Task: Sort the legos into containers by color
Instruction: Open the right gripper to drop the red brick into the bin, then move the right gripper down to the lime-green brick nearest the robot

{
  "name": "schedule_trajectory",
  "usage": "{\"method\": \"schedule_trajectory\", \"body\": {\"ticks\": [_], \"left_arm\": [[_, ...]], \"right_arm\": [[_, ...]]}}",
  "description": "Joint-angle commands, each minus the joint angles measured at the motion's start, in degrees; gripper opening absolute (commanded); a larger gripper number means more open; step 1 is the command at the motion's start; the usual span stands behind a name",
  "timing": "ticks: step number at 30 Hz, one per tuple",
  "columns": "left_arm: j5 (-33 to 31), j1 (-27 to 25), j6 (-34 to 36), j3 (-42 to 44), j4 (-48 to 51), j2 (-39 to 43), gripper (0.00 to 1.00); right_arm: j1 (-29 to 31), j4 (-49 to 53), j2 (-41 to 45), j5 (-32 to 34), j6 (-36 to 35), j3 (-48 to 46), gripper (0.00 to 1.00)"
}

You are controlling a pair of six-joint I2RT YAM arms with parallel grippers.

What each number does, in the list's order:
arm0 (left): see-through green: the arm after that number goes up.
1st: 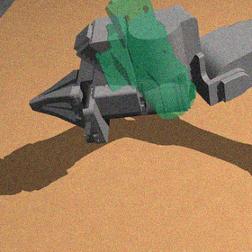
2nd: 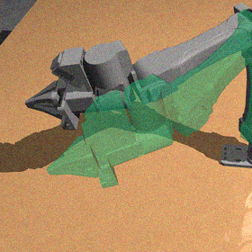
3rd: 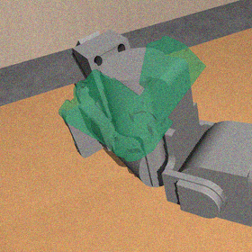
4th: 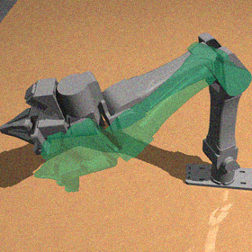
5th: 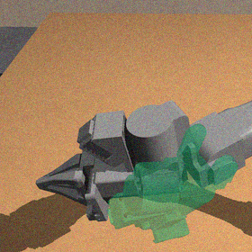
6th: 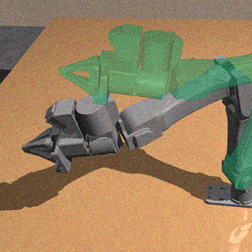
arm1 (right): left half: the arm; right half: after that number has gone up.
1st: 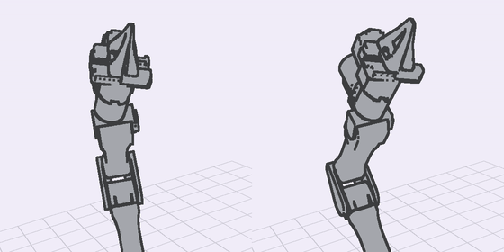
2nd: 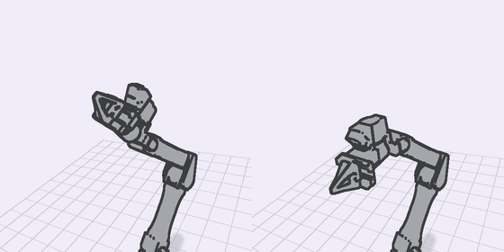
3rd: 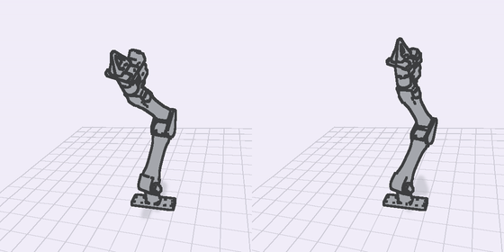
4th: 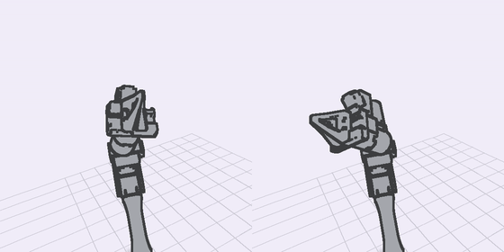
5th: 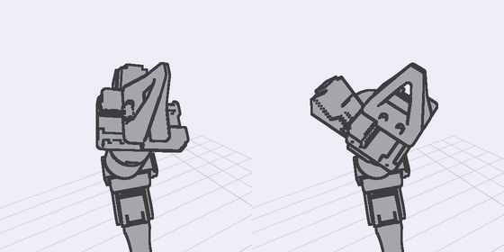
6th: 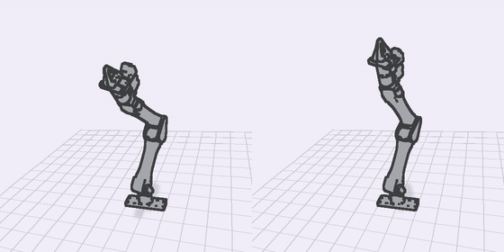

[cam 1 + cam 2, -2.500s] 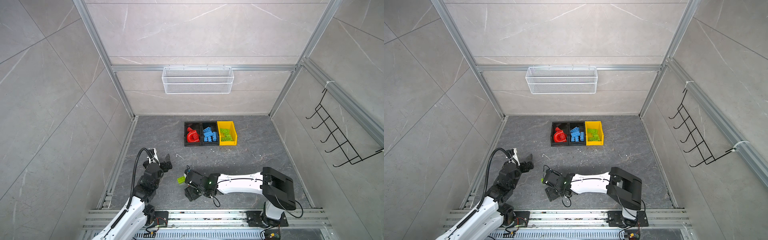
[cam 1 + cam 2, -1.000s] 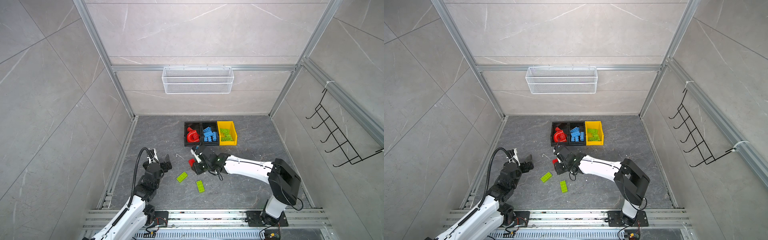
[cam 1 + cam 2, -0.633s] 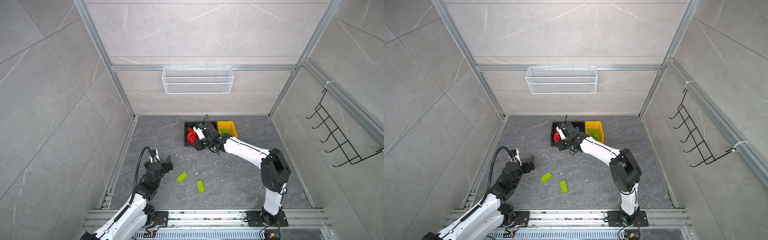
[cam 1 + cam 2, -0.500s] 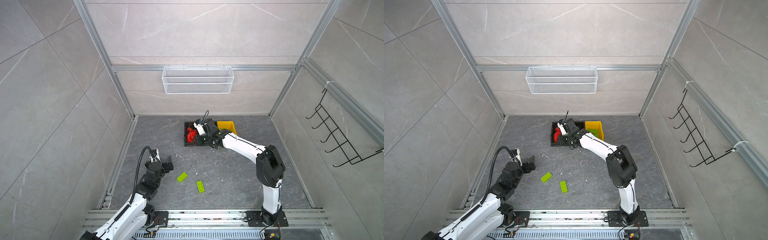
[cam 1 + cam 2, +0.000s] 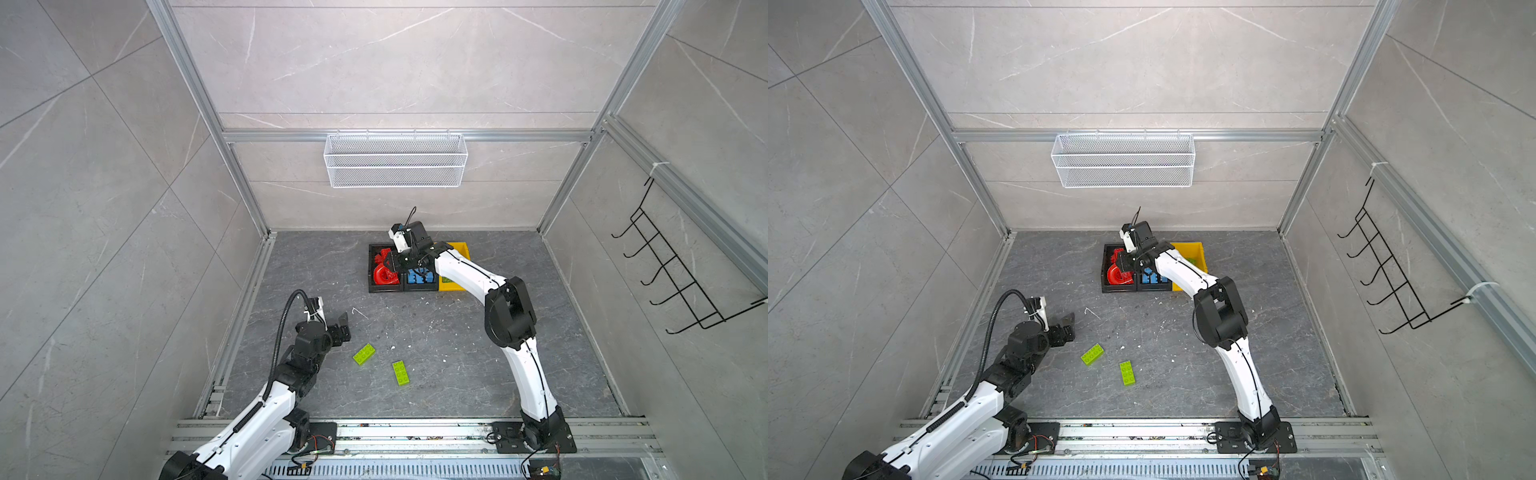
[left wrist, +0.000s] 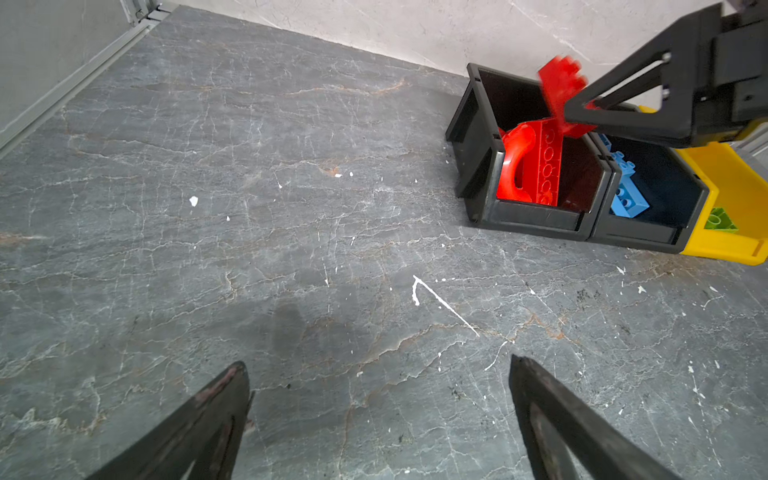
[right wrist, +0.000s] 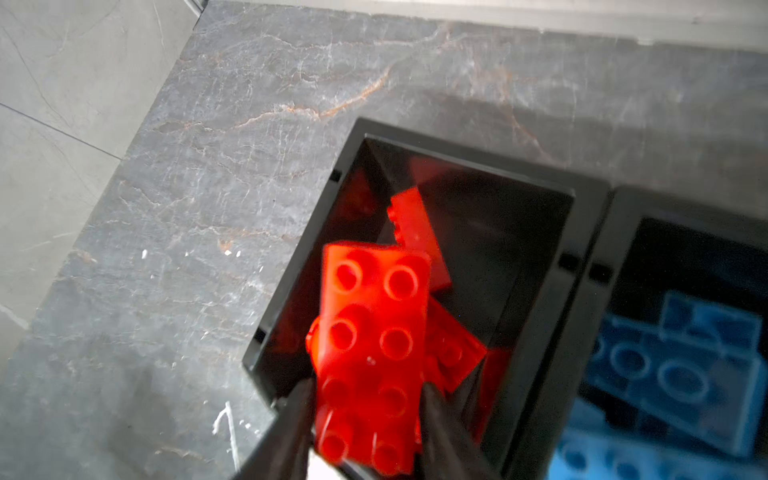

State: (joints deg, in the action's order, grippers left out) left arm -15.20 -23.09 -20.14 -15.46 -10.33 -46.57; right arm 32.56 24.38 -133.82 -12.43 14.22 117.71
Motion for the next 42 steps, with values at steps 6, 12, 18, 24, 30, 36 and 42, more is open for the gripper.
{"method": "schedule_trajectory", "body": {"ticks": [6, 12, 18, 24, 30, 36, 42], "left_arm": [[1.81, 0.42, 0.94, -2.21, -1.43, 1.62, 0.99], [1.20, 0.42, 0.79, -1.68, -1.29, 3.26, 0.99], [0.34, 0.42, 0.13, -1.55, -0.92, 3.37, 0.99], [0.15, 0.51, -1.12, -1.04, -0.58, 4.62, 0.99], [-0.48, 0.59, -1.02, -0.87, -0.61, 4.38, 0.99], [-0.63, 0.59, -0.52, -1.12, -0.75, 3.33, 0.99], [-0.22, 0.63, -0.52, -1.35, -0.56, 3.19, 0.99]], "right_arm": [[-0.81, 5.29, -0.04, 0.58, -0.27, 3.92, 0.75], [-0.37, 3.75, 11.66, 1.89, -1.20, -7.10, 0.79], [5.91, 3.99, 33.57, 8.28, -1.95, -31.18, 0.80], [18.99, 3.30, 50.86, 16.27, 8.66, -56.23, 0.78], [28.61, 3.59, 53.57, 21.28, 16.71, -63.65, 0.77], [31.05, -0.69, 48.75, 16.78, 18.11, -63.51, 0.77], [33.09, -3.11, 44.05, 16.52, 19.32, -63.70, 0.76]]}}
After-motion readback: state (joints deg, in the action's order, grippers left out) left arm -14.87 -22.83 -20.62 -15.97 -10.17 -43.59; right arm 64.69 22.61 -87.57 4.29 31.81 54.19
